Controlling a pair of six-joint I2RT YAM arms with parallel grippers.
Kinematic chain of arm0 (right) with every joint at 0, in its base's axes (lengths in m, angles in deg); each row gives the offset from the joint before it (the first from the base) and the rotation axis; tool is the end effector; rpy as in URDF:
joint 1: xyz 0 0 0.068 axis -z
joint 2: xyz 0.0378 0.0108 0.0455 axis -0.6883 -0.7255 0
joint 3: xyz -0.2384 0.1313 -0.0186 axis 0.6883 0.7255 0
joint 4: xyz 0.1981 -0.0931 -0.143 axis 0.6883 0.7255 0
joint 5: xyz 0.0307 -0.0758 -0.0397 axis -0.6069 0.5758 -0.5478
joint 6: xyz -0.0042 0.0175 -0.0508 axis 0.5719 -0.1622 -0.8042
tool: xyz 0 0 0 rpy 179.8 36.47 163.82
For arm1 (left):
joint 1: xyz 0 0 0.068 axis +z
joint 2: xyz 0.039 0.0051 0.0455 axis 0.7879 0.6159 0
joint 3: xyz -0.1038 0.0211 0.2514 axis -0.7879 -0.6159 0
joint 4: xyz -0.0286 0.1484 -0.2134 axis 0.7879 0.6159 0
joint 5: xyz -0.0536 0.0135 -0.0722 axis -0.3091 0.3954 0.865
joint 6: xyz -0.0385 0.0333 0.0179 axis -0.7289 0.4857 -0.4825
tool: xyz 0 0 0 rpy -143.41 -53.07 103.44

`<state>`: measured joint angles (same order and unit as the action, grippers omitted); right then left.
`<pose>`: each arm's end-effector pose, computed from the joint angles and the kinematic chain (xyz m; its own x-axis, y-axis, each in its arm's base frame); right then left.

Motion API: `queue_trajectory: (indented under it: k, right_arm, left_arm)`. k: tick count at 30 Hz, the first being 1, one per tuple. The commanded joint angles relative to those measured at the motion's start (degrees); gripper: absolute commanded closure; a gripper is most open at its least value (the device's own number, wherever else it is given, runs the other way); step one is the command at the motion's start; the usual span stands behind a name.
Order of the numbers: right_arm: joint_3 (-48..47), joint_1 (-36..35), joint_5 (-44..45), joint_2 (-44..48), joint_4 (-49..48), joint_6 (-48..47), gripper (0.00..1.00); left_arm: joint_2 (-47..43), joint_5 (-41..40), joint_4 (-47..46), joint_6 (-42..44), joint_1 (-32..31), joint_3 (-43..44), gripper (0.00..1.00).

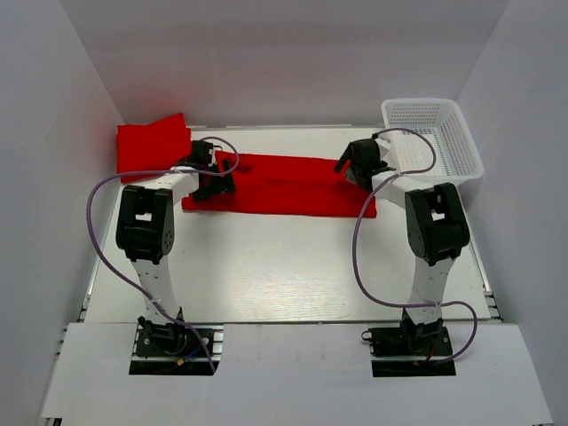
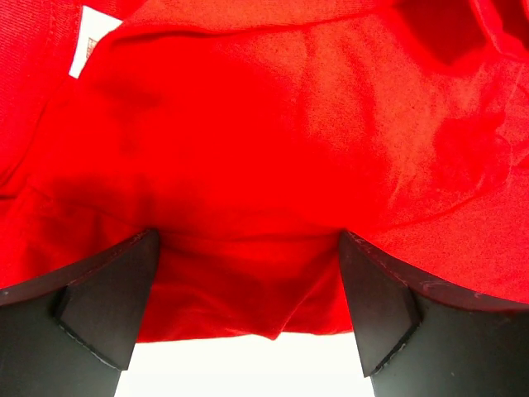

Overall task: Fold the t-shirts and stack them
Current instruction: Rotate the tshirt 90 degrees

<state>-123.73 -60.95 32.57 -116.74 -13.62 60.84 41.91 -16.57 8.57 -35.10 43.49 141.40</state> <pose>0.4160 0.1201 0.1766 -0.4843 0.4700 -0.7379 0.2953 0.8818 0.3678 0.4126 -0.0613 0.1630 -0.8449 -0.2202 -0.4875 -0.1565 0.9732 -0.1683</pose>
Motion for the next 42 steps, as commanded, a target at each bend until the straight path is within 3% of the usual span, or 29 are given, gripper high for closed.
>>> queue_trajectory:
  k: [1, 8, 13, 17, 24, 26, 32, 37, 42]
  right_arm:
    - [-7.77, 1.02, 8.67, -1.02, 4.49, 0.77, 0.10]
    - [-13.15, 2.16, 4.55, -1.91, 11.19, -5.82, 0.10]
    - [-16.22, 1.90, -4.06, -4.44, 13.19, -18.83, 0.10]
    - [-21.68, 1.90, -4.43, -8.75, 19.61, -20.42, 0.10]
    - [-21.51, 2.42, -3.47, -9.90, 20.16, -19.54, 0.10]
    - [-21.68, 2.69, -3.29, -10.08, 20.50, -19.54, 0.10]
    - [-23.70, 3.65, -2.76, -11.22, 20.51, -19.71, 0.10]
    - [-26.07, 4.18, -3.54, -13.76, 21.81, -20.16, 0.10]
    - [-18.20, 4.36, -7.67, -12.89, 23.32, -18.14, 0.10]
  left_arm:
    - [-0.33, -2.21, 3.46, -0.45, 1.37, -1.62, 0.00]
    - [-1.03, -0.37, 3.47, 0.87, 1.37, 0.92, 0.00]
    - [2.38, -0.37, 4.17, 1.49, 1.37, 9.79, 0.00]
    - [9.57, 0.95, 6.36, 1.49, 1.37, 19.37, 0.00]
    - [25.75, 5.69, 12.07, 2.98, 1.37, 41.25, 0.00]
    - [29.72, 7.18, 12.70, 2.98, 1.37, 44.68, 0.00]
    - [30.34, 10.09, 5.76, 2.45, 0.84, 43.47, 0.00]
    - [31.56, 4.05, 6.45, 1.76, 0.23, 45.30, 0.00]
    - [39.73, -3.87, 16.02, -2.28, -0.30, 57.59, 0.00]
